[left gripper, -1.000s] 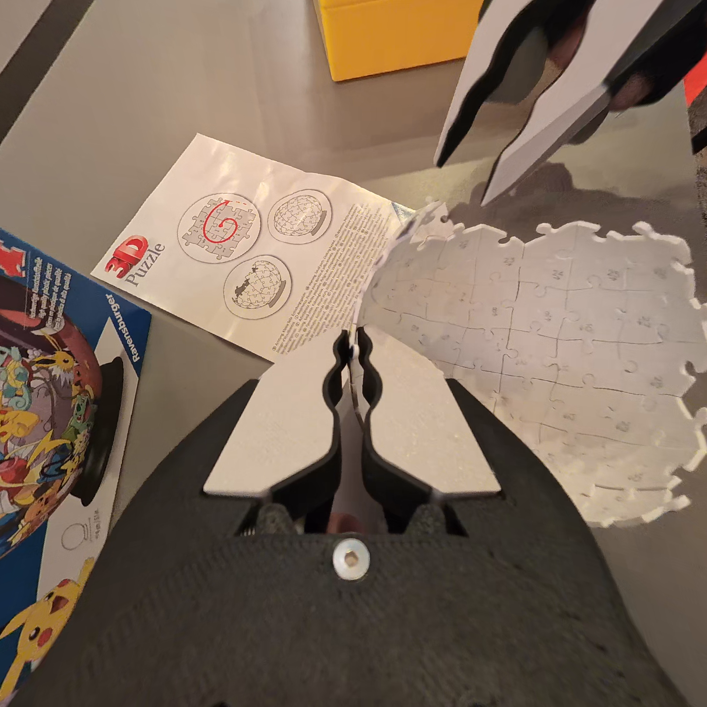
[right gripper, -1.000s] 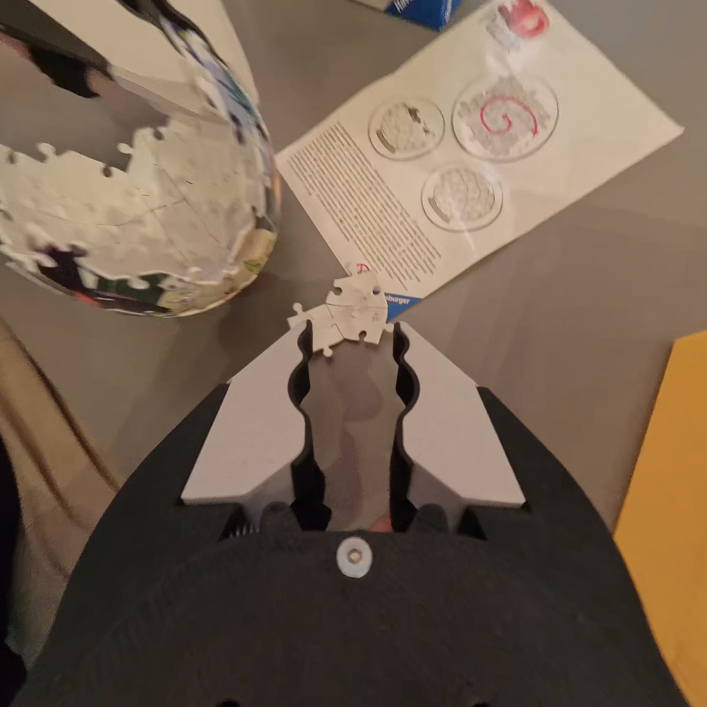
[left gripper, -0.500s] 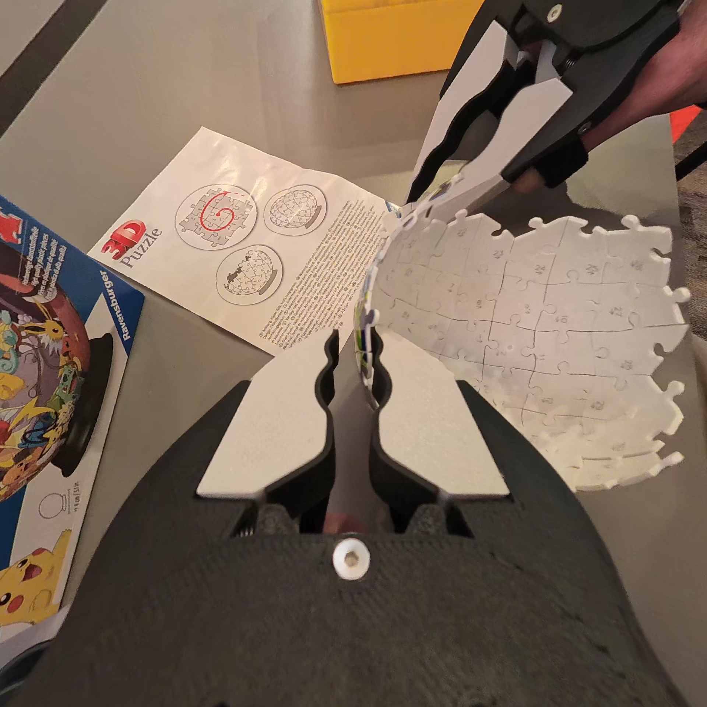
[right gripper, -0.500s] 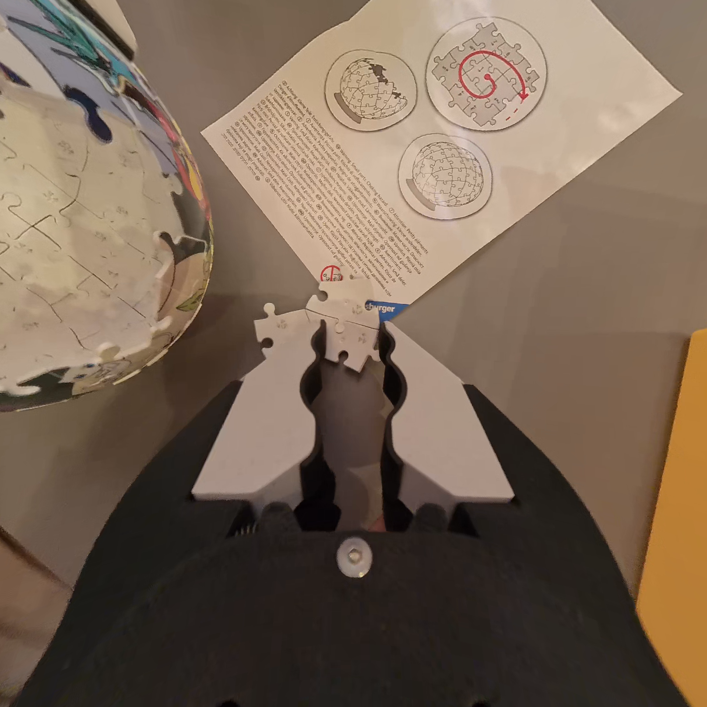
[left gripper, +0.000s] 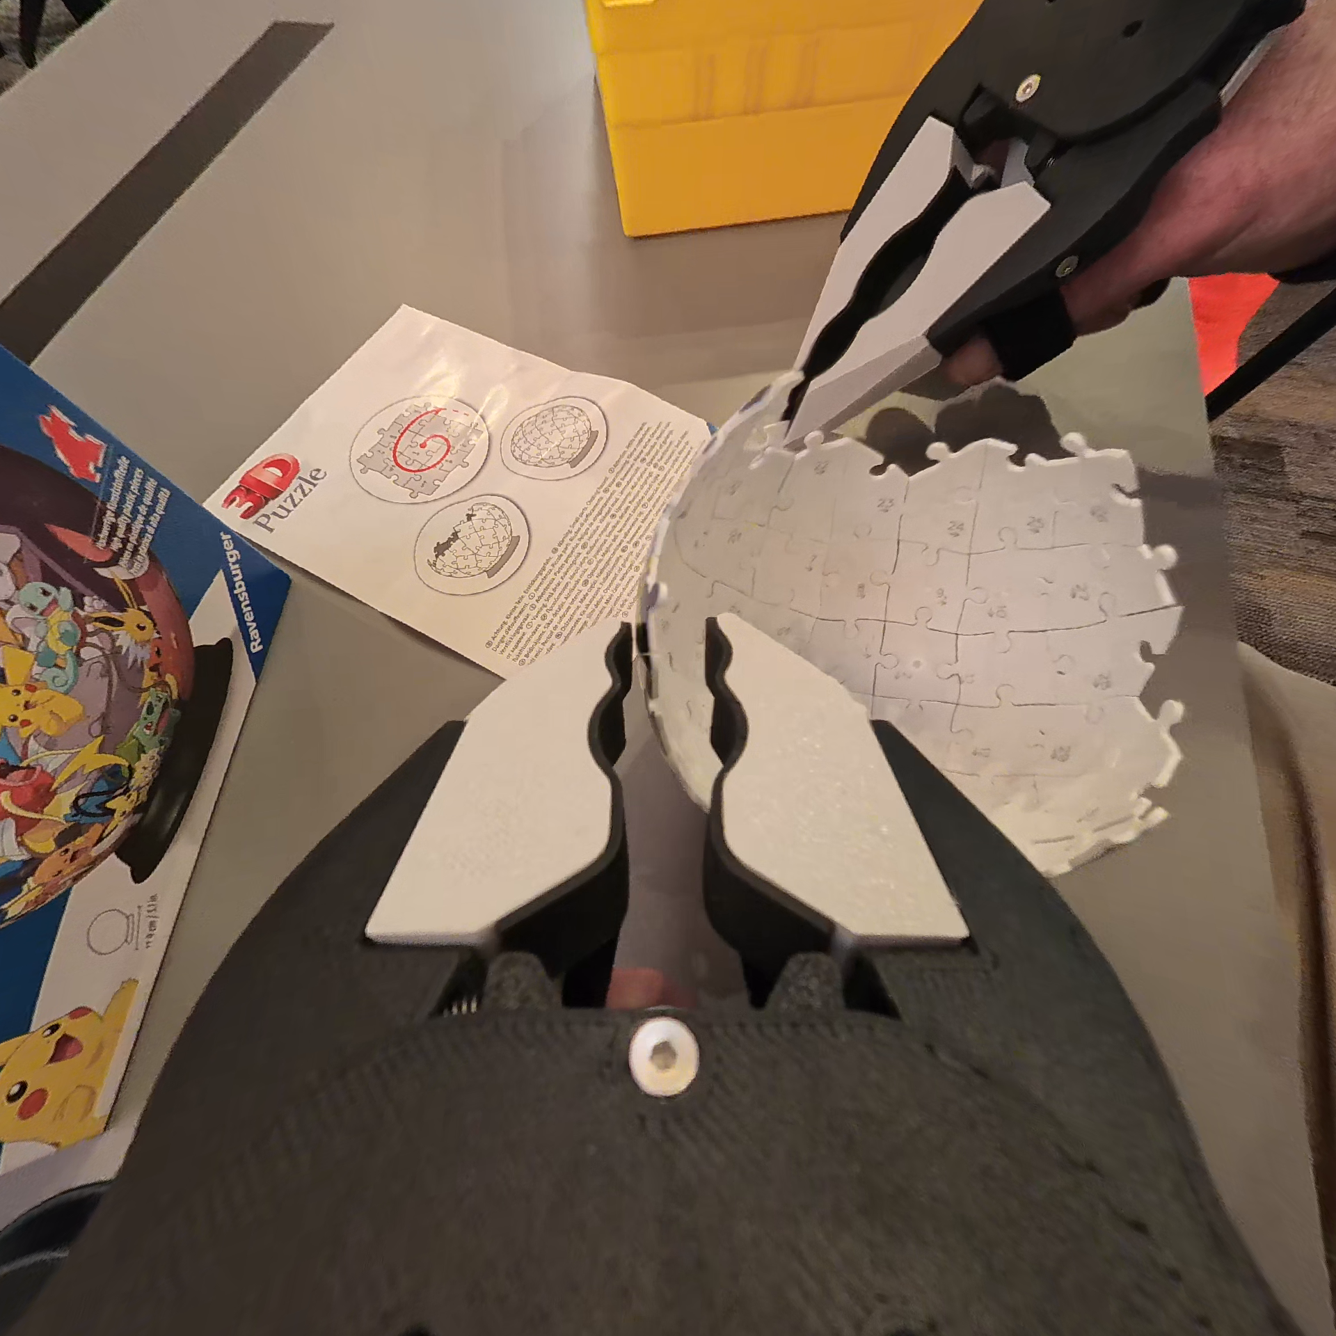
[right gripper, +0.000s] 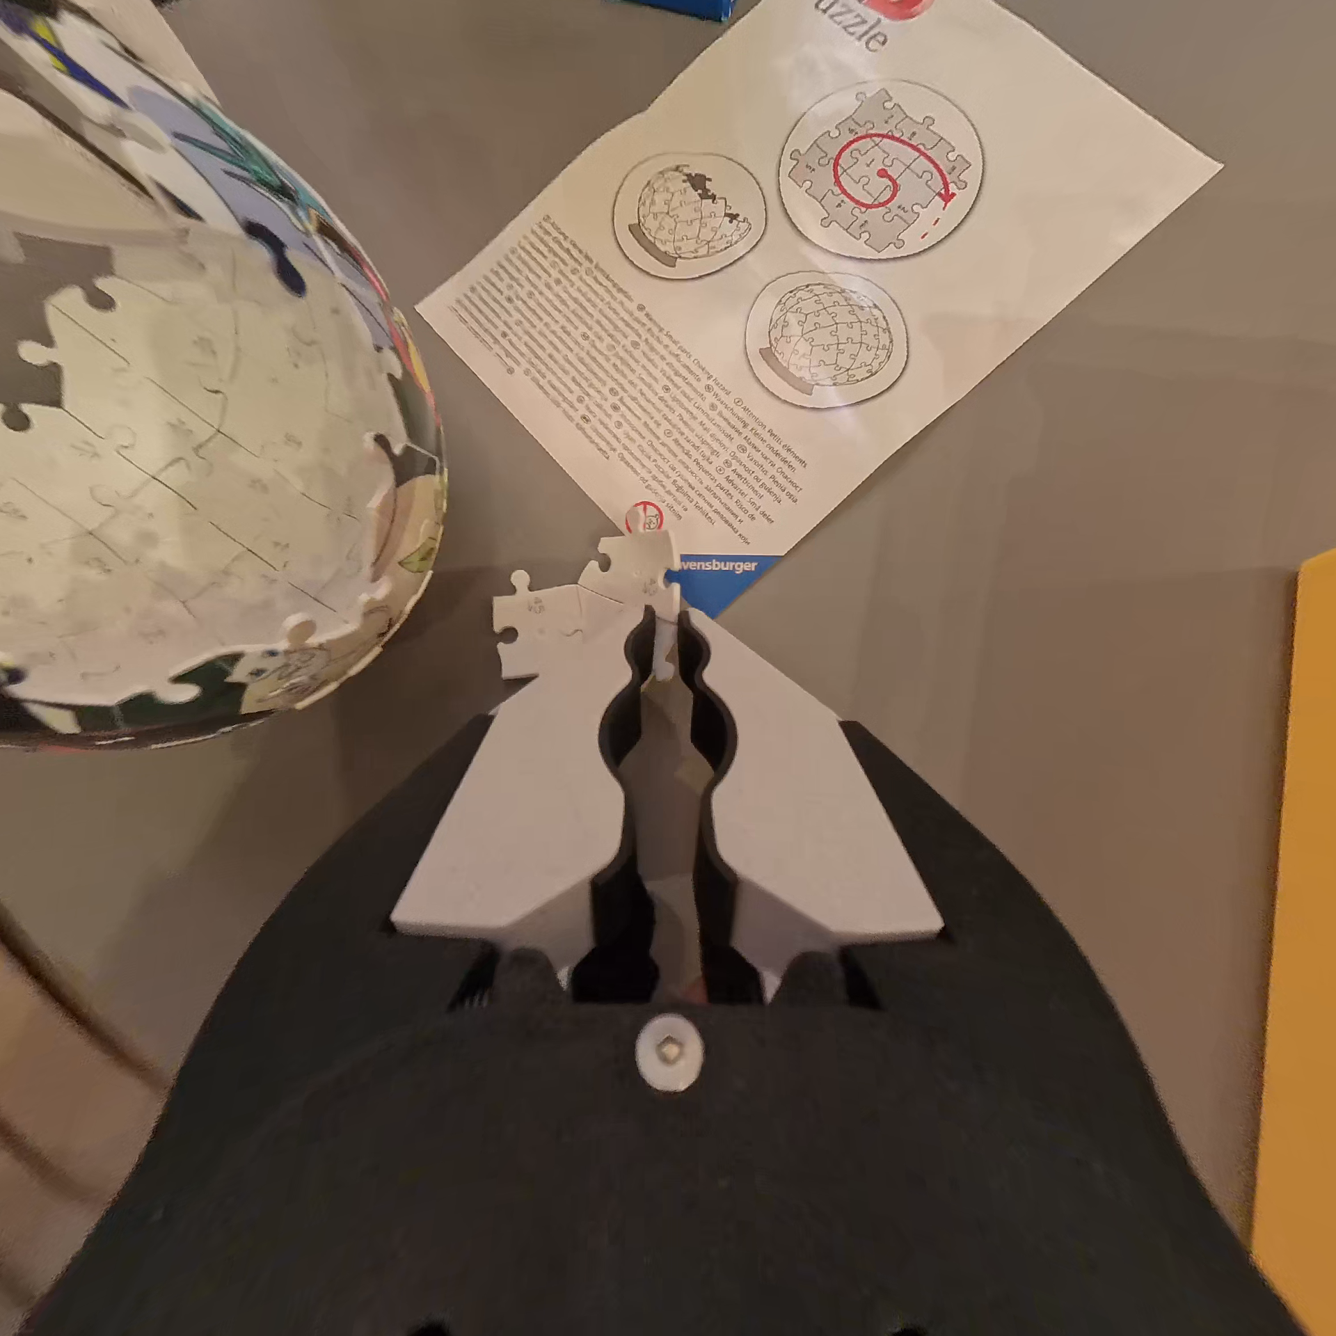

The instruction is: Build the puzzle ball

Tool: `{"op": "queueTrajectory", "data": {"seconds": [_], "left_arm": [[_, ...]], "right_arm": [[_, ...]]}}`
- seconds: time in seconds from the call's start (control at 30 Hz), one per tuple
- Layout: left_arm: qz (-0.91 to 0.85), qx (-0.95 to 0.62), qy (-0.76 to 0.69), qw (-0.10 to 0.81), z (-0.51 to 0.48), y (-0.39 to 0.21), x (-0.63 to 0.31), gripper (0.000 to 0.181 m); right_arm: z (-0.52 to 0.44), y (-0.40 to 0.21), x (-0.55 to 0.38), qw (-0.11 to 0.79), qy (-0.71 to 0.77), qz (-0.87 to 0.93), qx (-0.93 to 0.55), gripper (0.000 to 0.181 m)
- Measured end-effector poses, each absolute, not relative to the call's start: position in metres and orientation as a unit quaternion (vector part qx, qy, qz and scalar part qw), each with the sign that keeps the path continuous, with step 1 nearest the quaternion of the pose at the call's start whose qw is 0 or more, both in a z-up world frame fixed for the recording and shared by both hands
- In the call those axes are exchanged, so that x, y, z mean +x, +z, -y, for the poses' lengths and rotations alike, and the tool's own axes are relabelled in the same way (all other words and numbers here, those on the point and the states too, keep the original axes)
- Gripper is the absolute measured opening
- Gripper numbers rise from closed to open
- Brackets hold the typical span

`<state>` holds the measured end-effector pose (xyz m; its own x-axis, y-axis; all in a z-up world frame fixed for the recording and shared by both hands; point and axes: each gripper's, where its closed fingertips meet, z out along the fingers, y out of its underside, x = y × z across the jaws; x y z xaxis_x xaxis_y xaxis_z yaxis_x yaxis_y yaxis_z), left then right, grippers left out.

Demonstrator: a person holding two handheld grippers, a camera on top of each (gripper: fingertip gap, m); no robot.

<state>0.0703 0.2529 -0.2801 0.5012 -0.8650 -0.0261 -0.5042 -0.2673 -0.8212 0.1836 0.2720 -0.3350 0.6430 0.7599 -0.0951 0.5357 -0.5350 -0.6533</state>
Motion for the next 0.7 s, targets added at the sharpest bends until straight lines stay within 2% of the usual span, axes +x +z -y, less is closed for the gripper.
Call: {"op": "queueTrajectory", "data": {"seconds": [0.33,0.7], "left_arm": [[-0.449,-0.754,-0.216,0.428,-0.245,-0.27,0.066,0.024],[-0.484,-0.726,-0.183,0.453,-0.249,-0.239,0.066,0.046]], "right_arm": [[-0.264,-0.31,0.185,0.338,0.199,0.361,-0.846,0.001],[-0.256,-0.266,0.187,0.404,0.215,0.351,-0.817,0.001]]}}
